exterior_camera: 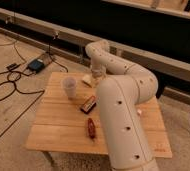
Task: Place the white sponge in the ceramic bowl
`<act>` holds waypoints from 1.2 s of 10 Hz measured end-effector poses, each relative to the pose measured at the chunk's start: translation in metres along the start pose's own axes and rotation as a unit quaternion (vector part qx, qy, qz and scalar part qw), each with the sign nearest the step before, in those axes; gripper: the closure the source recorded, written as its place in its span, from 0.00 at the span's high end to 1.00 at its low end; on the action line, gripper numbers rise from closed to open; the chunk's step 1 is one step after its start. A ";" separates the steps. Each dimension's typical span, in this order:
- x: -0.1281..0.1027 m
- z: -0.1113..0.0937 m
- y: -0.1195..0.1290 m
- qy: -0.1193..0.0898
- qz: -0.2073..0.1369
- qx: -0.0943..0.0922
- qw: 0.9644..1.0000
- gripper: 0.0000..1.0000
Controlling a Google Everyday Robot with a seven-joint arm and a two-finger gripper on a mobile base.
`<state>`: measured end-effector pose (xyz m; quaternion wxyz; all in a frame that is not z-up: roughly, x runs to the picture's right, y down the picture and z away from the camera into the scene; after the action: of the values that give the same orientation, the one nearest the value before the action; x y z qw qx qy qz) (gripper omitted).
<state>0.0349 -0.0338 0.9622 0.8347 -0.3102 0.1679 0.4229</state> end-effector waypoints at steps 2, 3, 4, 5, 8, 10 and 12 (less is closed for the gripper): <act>-0.012 0.009 0.000 -0.002 -0.012 0.000 1.000 0.65; -0.021 0.014 0.000 -0.006 -0.021 0.001 1.000 0.65; -0.025 0.016 -0.001 -0.009 -0.024 0.001 1.000 0.65; -0.029 0.018 -0.001 -0.012 -0.029 0.001 1.000 0.65; -0.040 0.029 -0.006 -0.021 -0.033 0.006 0.999 0.65; -0.048 0.040 -0.012 -0.032 -0.031 0.014 0.999 0.65; -0.056 0.043 -0.016 -0.043 -0.030 0.021 0.998 0.65</act>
<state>0.0159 -0.0465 1.0313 0.8599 -0.2792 0.1315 0.4067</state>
